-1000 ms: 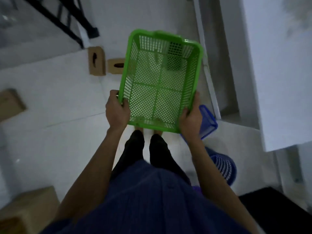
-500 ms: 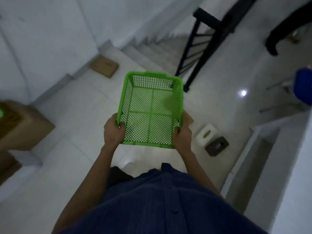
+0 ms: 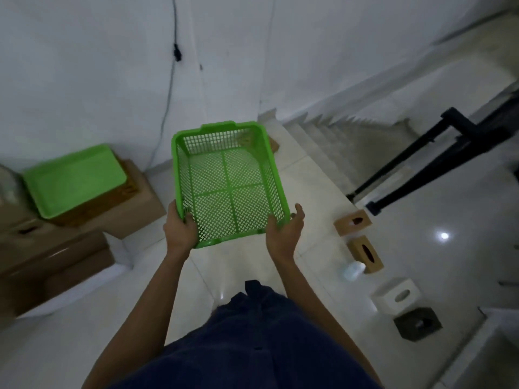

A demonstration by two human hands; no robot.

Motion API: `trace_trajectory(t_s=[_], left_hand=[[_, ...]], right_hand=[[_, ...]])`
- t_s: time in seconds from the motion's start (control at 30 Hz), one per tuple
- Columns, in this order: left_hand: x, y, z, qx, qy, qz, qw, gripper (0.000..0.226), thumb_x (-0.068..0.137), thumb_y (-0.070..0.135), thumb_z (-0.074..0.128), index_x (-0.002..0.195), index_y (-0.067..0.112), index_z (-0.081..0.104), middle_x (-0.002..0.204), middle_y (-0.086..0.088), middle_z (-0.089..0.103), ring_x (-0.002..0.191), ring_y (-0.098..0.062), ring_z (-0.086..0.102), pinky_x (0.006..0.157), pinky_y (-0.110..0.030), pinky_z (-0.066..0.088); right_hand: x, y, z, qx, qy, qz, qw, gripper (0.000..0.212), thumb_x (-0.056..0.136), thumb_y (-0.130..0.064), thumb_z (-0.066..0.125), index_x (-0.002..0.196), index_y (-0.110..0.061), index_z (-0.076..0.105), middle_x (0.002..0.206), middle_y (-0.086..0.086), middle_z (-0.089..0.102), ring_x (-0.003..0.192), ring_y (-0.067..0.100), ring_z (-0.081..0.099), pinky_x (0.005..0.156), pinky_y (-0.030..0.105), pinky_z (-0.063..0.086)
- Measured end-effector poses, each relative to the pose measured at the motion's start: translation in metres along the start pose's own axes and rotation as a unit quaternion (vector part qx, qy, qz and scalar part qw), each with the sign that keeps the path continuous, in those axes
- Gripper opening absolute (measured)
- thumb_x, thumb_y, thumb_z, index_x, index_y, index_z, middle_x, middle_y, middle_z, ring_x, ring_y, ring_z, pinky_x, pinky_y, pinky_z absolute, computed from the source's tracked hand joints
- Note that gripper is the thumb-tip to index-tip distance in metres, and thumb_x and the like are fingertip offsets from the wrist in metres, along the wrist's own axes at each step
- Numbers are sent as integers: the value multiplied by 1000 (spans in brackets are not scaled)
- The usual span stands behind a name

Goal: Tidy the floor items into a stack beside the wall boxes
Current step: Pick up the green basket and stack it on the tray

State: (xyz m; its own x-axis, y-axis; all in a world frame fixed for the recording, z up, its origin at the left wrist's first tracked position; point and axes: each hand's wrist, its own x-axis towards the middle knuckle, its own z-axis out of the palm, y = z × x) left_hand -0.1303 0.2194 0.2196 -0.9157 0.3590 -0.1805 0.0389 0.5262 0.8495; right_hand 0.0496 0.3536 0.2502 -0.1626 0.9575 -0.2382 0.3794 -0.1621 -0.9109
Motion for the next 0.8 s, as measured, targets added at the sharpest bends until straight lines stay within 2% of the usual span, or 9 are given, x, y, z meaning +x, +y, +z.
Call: trace_trajectory(t_s=[0.07, 0.17, 0.27, 0.4, 0.5, 0.57, 0.63, 0.73, 0.8], left_hand=[[16, -7, -14, -18, 48, -16, 999, 46, 99, 6, 45, 145, 11, 44, 121, -16, 64, 103, -34, 60, 86, -39, 47], [30, -9, -26, -44, 83, -9, 995, 51, 99, 1, 44, 149, 6, 37, 119, -13, 64, 97, -25, 59, 81, -31, 45], [50, -13, -41, -70, 101, -14, 992, 57, 99, -2, 43, 154, 8, 29, 121, -3, 58, 100, -14, 55, 84, -27, 43], [108, -32, -86, -78, 94, -27, 992, 57, 96, -4, 46, 150, 3, 30, 132, -16, 58, 112, -23, 57, 97, -39, 48], [149, -49, -132, -93, 89, -4, 992, 65, 93, -2, 58, 151, 1, 28, 141, -17, 52, 126, -24, 51, 108, -47, 44], [181, -67, -167, -12, 102, 11, 995, 86, 90, 8, 67, 156, 0, 13, 157, -22, 29, 141, -22, 31, 117, -50, 31], [213, -87, -203, 97, 99, 41, 990, 98, 87, 24, 71, 160, 8, 7, 164, -24, 7, 151, -33, 11, 119, -49, 21], [260, -115, -259, 247, -19, 147, 958, 76, 91, 56, 49, 154, 16, 38, 161, -22, 26, 150, -42, 19, 118, -56, 23], [290, -135, -297, 358, -141, 195, 902, 81, 91, 74, 27, 137, 17, 61, 148, -19, 49, 143, -44, 35, 116, -62, 26]], right_hand=[[-12, -14, 44, 54, -26, 78, 995, 87, 95, -29, 66, 159, -18, 9, 149, 13, 38, 130, 25, 46, 107, 40, 45], [-28, -35, 110, 116, -81, 174, 975, 92, 89, -37, 72, 154, -33, 7, 134, 2, 51, 113, 20, 58, 86, 44, 60], [-38, -49, 170, 52, -110, 116, 986, 89, 89, -30, 72, 153, -26, 10, 133, 2, 55, 107, 14, 60, 91, 36, 57], [-32, -64, 246, 27, -133, 109, 985, 78, 91, -5, 54, 155, -21, 11, 130, 4, 58, 104, 15, 58, 97, 33, 52], [-33, -81, 305, 9, -162, 117, 980, 76, 91, -6, 50, 155, -24, 13, 127, 3, 58, 102, 15, 57, 95, 31, 49], [-35, -94, 345, -5, -177, 108, 978, 75, 92, -9, 50, 155, -27, 14, 123, 4, 60, 102, 18, 59, 97, 38, 53], [-38, -101, 378, -26, -182, 100, 978, 73, 92, -10, 51, 154, -29, 16, 120, 8, 63, 104, 25, 62, 96, 47, 55], [-41, -106, 423, -57, -199, 103, 973, 68, 91, -10, 54, 151, -26, 25, 122, 12, 63, 109, 32, 61, 96, 50, 54], [-45, -111, 451, -78, -198, 97, 972, 62, 92, -9, 54, 148, -24, 31, 123, 11, 63, 107, 29, 60, 98, 47, 53]])
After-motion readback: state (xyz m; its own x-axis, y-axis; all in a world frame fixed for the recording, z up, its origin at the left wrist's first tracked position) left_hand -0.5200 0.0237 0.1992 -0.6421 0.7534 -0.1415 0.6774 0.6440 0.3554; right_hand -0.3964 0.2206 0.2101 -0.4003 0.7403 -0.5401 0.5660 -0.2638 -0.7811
